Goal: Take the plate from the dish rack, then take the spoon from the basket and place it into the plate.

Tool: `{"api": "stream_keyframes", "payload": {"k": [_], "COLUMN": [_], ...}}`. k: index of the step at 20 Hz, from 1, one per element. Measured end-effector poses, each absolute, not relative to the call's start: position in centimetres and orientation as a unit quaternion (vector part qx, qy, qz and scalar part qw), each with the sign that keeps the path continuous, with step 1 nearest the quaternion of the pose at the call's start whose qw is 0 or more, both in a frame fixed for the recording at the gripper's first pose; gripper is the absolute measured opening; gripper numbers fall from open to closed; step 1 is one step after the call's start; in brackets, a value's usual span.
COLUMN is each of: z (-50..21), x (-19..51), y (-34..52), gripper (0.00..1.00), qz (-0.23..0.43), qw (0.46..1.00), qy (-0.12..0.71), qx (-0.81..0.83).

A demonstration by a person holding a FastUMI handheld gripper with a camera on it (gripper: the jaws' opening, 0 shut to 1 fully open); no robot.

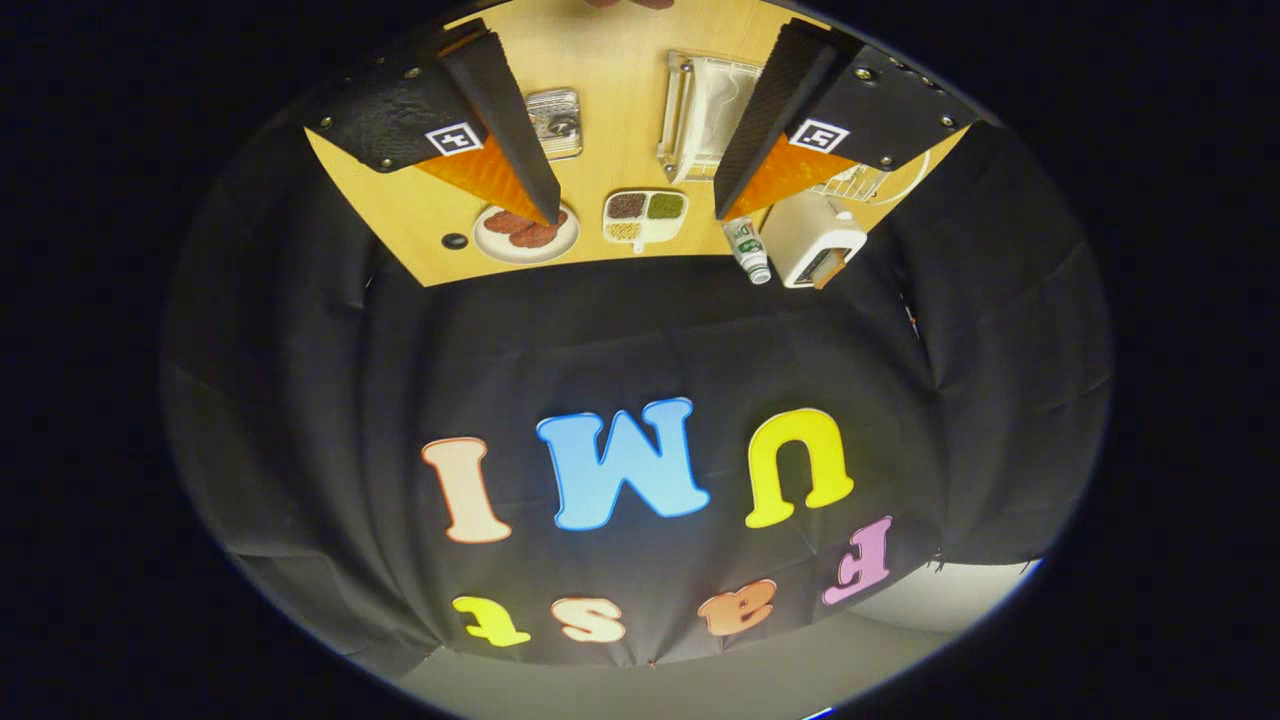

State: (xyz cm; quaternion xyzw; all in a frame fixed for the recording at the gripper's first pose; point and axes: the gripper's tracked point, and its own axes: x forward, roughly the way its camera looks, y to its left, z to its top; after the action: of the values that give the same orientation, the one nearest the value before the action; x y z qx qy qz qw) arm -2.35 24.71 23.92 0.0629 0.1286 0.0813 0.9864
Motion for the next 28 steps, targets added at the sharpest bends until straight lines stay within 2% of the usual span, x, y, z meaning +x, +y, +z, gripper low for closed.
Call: {"api": "stream_keyframes", "payload": {"k": [6,17,23,28], "z": [20.7,17.1,13.1,9.0], "x": [-0.8,2.9,4.6,5.8], "y": [30.5,37.7,39.4,39.8], "gripper": [0.96,0.96,0.96,0.96], "qz": [0.113,0.143,0.129,0.081], "qw": [0.965,0.930,0.912,0.903], "qy": [0.224,0.329,0.384,0.420], "qx": [0.076,0.085,0.067,0.035]}}
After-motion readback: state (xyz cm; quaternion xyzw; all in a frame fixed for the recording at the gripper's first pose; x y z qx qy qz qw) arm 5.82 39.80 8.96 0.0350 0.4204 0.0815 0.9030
